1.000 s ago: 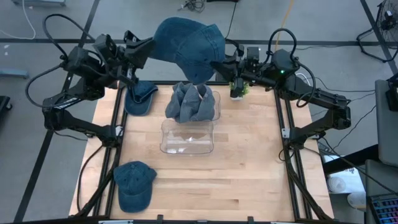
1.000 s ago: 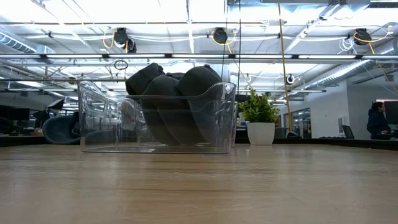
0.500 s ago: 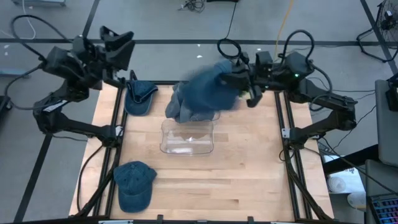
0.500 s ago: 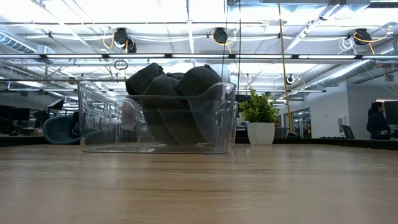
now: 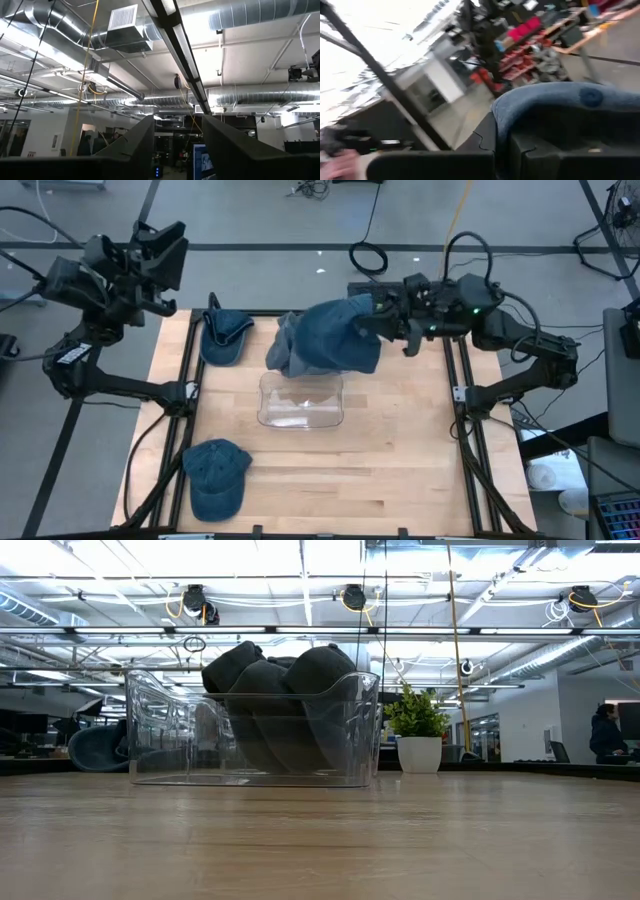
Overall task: Pick & Place hat
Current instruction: Put the bottom right blue cap into the bottom transparent bin
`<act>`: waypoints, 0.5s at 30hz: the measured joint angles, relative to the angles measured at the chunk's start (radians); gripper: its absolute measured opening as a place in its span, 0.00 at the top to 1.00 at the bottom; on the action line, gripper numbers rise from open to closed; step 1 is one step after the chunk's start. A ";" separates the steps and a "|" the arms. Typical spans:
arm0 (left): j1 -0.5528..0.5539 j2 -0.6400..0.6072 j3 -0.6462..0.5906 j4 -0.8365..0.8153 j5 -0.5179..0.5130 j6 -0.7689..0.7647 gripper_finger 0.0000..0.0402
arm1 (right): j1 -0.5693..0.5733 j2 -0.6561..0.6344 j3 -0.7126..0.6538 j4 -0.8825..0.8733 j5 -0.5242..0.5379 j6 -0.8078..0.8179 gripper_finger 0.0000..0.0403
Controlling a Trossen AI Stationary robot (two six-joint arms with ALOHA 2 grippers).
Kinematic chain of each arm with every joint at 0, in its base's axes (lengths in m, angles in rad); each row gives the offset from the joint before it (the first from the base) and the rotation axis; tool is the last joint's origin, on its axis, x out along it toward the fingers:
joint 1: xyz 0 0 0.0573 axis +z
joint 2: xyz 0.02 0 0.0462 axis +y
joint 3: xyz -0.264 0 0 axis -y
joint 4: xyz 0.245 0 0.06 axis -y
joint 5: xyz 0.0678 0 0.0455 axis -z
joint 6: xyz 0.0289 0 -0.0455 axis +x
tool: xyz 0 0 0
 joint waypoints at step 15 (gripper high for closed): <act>0.000 -0.003 0.000 -0.041 0.003 -0.001 0.62 | 0.212 0.063 0.000 -0.292 0.498 0.197 1.00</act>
